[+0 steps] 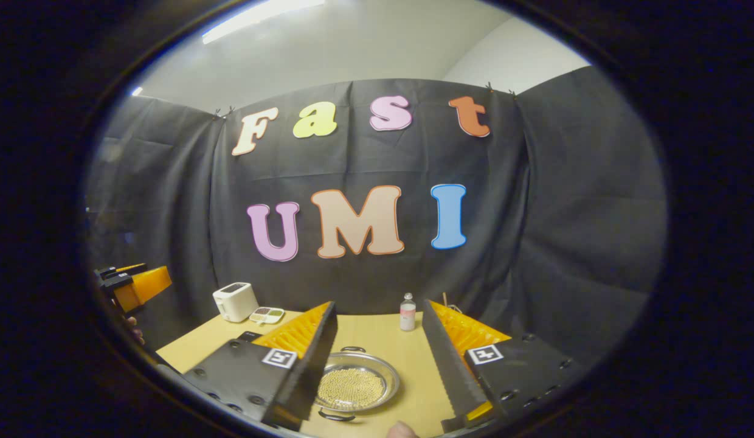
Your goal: First push the handle of the pot to place it horizontally, then grasp the pot with both hands and set it on the induction cooktop.
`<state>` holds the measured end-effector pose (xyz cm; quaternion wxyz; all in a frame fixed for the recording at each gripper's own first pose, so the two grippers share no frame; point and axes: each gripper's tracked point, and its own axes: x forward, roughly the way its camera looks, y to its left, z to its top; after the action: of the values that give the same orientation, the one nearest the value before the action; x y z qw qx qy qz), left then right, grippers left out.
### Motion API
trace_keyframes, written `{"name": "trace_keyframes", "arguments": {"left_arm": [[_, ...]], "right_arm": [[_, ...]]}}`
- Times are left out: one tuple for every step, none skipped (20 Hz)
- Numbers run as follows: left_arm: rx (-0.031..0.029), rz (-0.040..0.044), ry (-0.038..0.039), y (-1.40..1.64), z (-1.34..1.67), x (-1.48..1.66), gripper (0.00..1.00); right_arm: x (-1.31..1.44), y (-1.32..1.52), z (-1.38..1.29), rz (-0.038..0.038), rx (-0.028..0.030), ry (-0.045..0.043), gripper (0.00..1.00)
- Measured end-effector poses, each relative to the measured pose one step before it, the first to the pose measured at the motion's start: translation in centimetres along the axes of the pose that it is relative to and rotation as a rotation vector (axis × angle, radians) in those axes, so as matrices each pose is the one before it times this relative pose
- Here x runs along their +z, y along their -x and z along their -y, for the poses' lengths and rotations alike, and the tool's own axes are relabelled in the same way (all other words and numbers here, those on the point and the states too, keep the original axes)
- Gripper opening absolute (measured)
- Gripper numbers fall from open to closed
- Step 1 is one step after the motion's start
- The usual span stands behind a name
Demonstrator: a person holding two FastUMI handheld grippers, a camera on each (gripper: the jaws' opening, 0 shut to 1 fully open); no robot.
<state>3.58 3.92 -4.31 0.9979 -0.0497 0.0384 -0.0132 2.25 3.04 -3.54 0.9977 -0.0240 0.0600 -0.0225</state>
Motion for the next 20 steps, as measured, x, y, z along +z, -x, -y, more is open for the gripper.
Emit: {"name": "trace_keyframes", "arguments": {"left_arm": [[0.01012,-0.0059,-0.00352,0.097,-0.524,-0.165,0.91],[0.00713,-0.00754,-0.00194,0.223,-0.567,-0.272,0.91],[0.00277,-0.00291,-0.00172,0.151,-0.352,0.022,0.91],[0.00071,-0.00049,-0.00502,0.065,-0.297,-0.044,0.87],[-0.00087,0.0001,-0.00643,0.08,-0.309,-0.039,0.87],[-0.00105,0.00025,-0.00581,0.139,-0.354,-0.052,0.86],[-0.00102,-0.00156,-0.00019,0.078,-0.297,-0.203,0.91],[-0.00505,-0.00902,0.00699,0.041,-0.216,-0.35,0.87],[-0.00492,-0.01326,0.0089,0.044,-0.169,-0.552,0.86],[-0.00402,-0.0164,0.00797,0.099,-0.29,-0.528,0.86],[-0.00282,-0.00924,0.00554,0.056,-0.333,-0.258,0.86],[-0.00352,0.00013,0.00633,-0.016,-0.342,-0.105,0.91],[-0.00679,0.00076,0.00486,0.037,-0.214,-0.019,0.91],[-0.00669,-0.00549,-0.00158,-0.043,-0.162,-0.383,0.91],[-0.00391,-0.00556,-0.00238,-0.106,-0.317,-0.264,0.91],[-0.00008,-0.0022,0.00292,-0.061,-0.397,-0.135,0.91],[0.00296,-0.00532,0.00525,-0.187,-0.35,-0.11,0.91],[0.0074,-0.00685,0.00492,-0.172,-0.455,-0.278,0.91],[0.01157,-0.00435,0.00964,-0.247,-0.489,-0.169,0.91],[0.01287,-0.00451,0.01359,-0.308,-0.388,-0.258,0.91]], "right_arm": [[-0.126,0.069,-0.59,-0.0082,0.01132,0.0028,0.75],[-0.325,-0.143,-0.9,-0.00986,0.01748,-0.01012,0.74],[-0.394,-0.523,-0.414,-0.01336,-0.00466,-0.0075,0.73],[-0.032,0.019,0.1,-0.00804,-0.00337,-0.01004,0.58],[-0.161,-0.093,-0.2,-0.00654,-0.007,-0.00644,0.43],[-0.346,-0.364,-0.288,-0.01154,-0.00441,-0.00469,0.23],[-0.656,-0.218,-0.563,-0.02841,0.00987,-0.00572,0.25],[-1.249,-0.272,-1.115,-0.0401,0.02036,-0.01157,0.07],[-0.995,-0.133,-0.643,-0.03447,0.01191,-0.00637,0.13],[-0.973,-0.294,-0.521,-0.03598,0.01116,-0.0104,0.05],[-0.988,-0.897,-0.961,-0.049,0.04228,-0.01613,0.02],[-1.677,-0.178,-1.151,-0.05308,0.0295,-0.00681,0.03],[-1.1,0.059,-0.457,-0.04281,0.01641,-0.00345,0.03],[-1.14,-0.87,-0.202,-0.03452,0.01739,-0.00811,0.0],[-0.864,-0.333,-0.76,-0.03237,0.02662,-0.02282,0.0],[-0.778,-0.422,-0.71,-0.02602,0.01631,-0.03097,0.03],[-0.739,-0.515,-0.018,-0.03082,0.00376,-0.0313,0.03],[-1.18,-0.862,0.297,-0.039,-0.00793,-0.0285,0.0],[-1.263,-0.959,0.322,-0.05153,0.00041,-0.02958,0.0],[-1.282,-0.896,0.199,-0.05006,-0.00433,-0.02607,0.03]]}}
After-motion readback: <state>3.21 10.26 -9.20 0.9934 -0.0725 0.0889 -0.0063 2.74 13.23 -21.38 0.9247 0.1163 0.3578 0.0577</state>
